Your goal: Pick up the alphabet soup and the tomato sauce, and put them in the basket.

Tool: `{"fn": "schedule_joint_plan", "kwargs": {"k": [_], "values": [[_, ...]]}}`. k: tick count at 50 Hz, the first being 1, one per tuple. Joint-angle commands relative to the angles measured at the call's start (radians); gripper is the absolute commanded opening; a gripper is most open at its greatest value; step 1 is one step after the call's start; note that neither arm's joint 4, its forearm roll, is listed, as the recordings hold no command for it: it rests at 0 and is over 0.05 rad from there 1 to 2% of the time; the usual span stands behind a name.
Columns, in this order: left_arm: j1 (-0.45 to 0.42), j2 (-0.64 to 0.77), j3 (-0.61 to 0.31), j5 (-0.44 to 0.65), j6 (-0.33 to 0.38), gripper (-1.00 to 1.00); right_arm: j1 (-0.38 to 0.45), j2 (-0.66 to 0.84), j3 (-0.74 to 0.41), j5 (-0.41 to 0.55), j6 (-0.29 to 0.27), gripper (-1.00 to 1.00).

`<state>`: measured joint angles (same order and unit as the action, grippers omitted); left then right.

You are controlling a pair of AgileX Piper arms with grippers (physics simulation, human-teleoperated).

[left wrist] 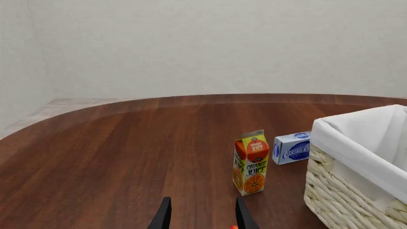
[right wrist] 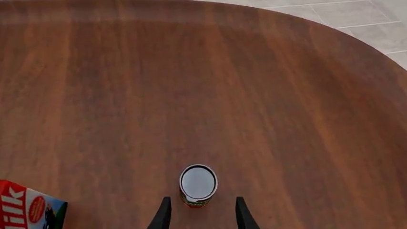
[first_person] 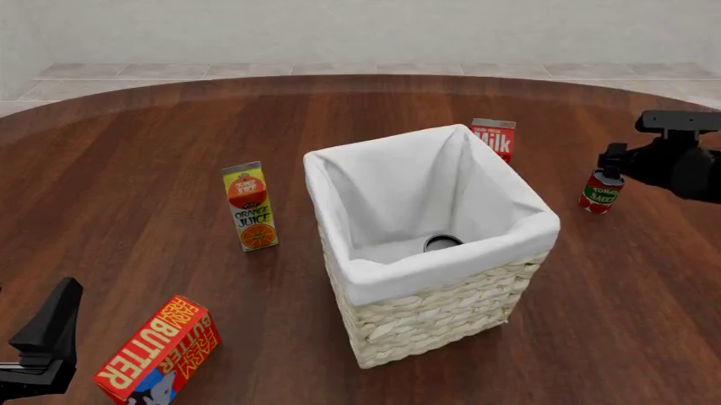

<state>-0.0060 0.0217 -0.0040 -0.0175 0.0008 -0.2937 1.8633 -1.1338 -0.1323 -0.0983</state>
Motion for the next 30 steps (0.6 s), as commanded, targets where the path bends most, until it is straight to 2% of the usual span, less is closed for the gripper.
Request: {"fn": "schedule_joint_plan", "kwargs": {"k": [1, 30], "values": [[-0.001, 0.0, 0.0, 0.0, 0.0, 1.0, 0.0, 0.034, -0.014, -0.011, 0.003, 1.0], [0.0, 0.0, 0.0, 0.0, 0.0, 1.0, 0.006, 0.113, -0.044, -0.029, 0.012, 1.0]]}}
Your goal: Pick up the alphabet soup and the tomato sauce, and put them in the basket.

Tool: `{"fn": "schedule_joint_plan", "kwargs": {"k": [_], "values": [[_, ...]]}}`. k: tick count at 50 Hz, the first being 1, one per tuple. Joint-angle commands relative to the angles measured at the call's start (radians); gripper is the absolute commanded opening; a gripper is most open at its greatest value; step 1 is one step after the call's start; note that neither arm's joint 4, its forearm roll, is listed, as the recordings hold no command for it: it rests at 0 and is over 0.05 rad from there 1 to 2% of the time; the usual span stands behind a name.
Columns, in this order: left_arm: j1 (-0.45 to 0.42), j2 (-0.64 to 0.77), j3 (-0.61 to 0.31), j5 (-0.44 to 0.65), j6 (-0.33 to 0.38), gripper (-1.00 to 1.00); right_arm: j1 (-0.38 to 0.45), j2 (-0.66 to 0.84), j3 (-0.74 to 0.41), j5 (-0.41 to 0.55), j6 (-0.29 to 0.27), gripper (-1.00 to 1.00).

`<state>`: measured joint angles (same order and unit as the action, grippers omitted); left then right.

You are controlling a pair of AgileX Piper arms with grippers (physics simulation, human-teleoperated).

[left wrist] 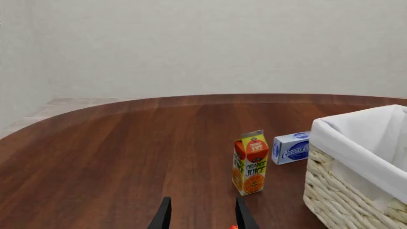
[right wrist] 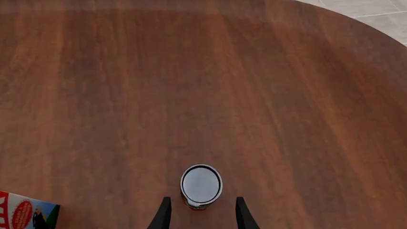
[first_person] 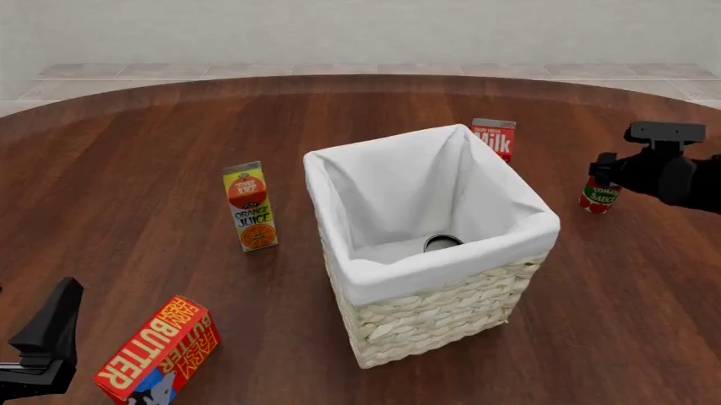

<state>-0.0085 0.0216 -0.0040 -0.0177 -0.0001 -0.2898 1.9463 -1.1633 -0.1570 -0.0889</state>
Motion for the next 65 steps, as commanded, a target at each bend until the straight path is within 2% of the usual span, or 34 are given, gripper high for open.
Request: {"fn": "schedule_joint_plan", "kwargs": {"k": [1, 65], "values": [[0.003, 0.0, 0.0, 0.0, 0.001, 1.0, 0.002, 0.032, -0.016, -0.005, 0.002, 1.0], [0.003, 0.0, 0.0, 0.0, 0.001, 1.0, -0.003, 0.162, -0.09, -0.017, 0.011, 1.0]]}}
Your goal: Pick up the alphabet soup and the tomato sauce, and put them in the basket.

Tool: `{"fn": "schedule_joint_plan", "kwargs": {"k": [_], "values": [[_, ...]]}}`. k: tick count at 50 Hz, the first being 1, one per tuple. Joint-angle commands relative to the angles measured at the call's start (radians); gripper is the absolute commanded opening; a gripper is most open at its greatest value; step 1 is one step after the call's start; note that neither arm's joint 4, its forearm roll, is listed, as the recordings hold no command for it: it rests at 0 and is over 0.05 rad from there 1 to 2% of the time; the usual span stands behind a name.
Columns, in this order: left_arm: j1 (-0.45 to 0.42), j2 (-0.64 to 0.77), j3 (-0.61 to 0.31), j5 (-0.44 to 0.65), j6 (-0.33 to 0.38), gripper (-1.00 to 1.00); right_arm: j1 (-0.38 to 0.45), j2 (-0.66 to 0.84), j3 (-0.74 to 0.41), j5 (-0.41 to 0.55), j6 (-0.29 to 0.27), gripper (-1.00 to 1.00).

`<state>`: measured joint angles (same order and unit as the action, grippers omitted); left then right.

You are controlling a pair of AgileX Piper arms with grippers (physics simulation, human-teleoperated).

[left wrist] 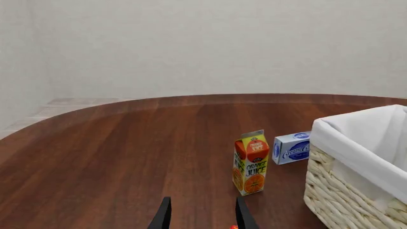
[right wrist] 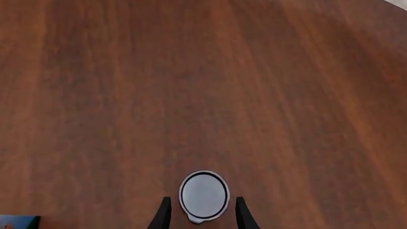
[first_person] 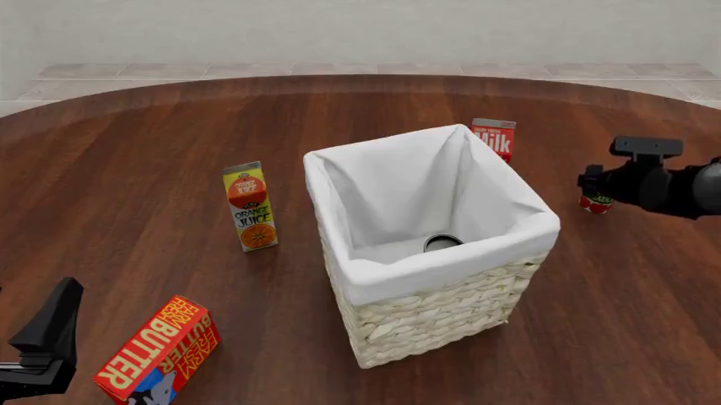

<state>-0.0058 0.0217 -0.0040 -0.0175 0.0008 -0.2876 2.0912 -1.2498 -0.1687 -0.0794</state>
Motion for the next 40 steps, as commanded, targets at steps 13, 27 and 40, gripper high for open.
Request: {"fn": "schedule_joint_plan", "kwargs": {"k": [13, 27, 40], "values": [[0.0, 0.0, 0.0, 0.0, 0.0, 1.0, -0.003, 0.036, -0.017, -0.004, 0.003, 1.0], [0.0, 0.0, 0.0, 0.0, 0.0, 1.0, -0.005, 0.054, -0.015, -0.014, 0.006, 1.0], [0.0, 0.0, 0.0, 0.0, 0.0, 1.0, 0.005, 0.039, 0.001, -0.027, -0.009, -1.0]]}}
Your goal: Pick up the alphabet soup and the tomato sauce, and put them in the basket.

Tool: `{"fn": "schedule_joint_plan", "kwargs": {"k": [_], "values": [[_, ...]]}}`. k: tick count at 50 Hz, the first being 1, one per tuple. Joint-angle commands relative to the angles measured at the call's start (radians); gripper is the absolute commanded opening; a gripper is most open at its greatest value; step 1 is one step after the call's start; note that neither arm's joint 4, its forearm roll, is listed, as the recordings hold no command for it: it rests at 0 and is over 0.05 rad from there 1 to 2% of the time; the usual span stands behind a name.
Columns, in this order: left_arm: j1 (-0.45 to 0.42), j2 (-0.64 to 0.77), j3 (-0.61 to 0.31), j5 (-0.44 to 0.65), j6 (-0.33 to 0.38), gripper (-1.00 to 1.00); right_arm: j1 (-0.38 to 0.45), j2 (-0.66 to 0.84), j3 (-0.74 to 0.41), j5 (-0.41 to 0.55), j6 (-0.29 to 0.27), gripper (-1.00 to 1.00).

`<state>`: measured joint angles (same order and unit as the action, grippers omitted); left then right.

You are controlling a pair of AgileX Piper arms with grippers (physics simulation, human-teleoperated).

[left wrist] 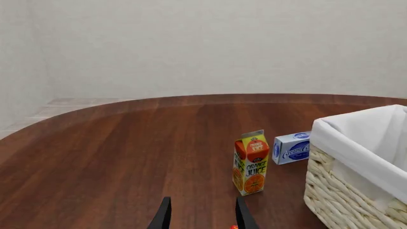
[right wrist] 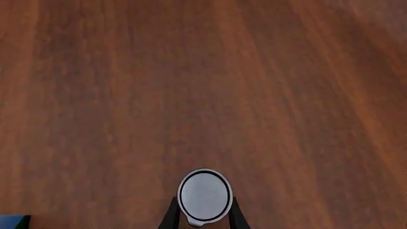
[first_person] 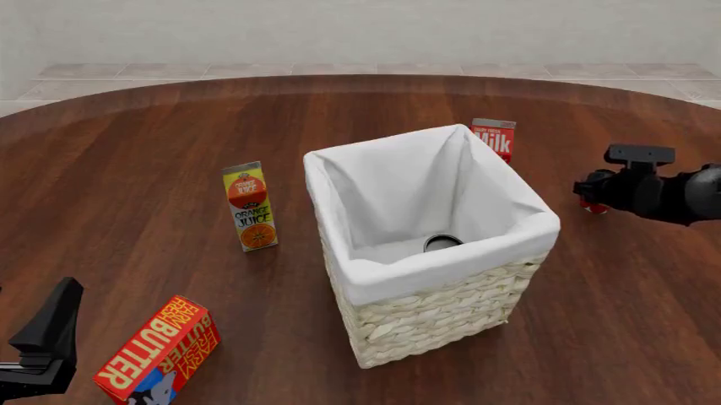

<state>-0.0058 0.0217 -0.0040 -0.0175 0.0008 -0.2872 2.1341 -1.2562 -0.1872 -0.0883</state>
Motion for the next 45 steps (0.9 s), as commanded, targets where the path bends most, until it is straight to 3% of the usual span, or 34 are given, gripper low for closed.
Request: {"fn": "schedule_joint_plan", "kwargs": {"k": [1, 16, 45], "values": [[0.0, 0.0, 0.0, 0.0, 0.0, 1.0, 0.005, -0.005, 0.007, -0.008, 0.002, -1.0], [0.0, 0.0, 0.0, 0.0, 0.0, 1.0, -0.016, -0.045, 0.018, -0.006, -0.024, -1.0], [0.0, 0.0, 0.0, 0.0, 0.0, 1.0, 0.0, -0.202, 0.072, 0.015, -0.021, -1.0]]}}
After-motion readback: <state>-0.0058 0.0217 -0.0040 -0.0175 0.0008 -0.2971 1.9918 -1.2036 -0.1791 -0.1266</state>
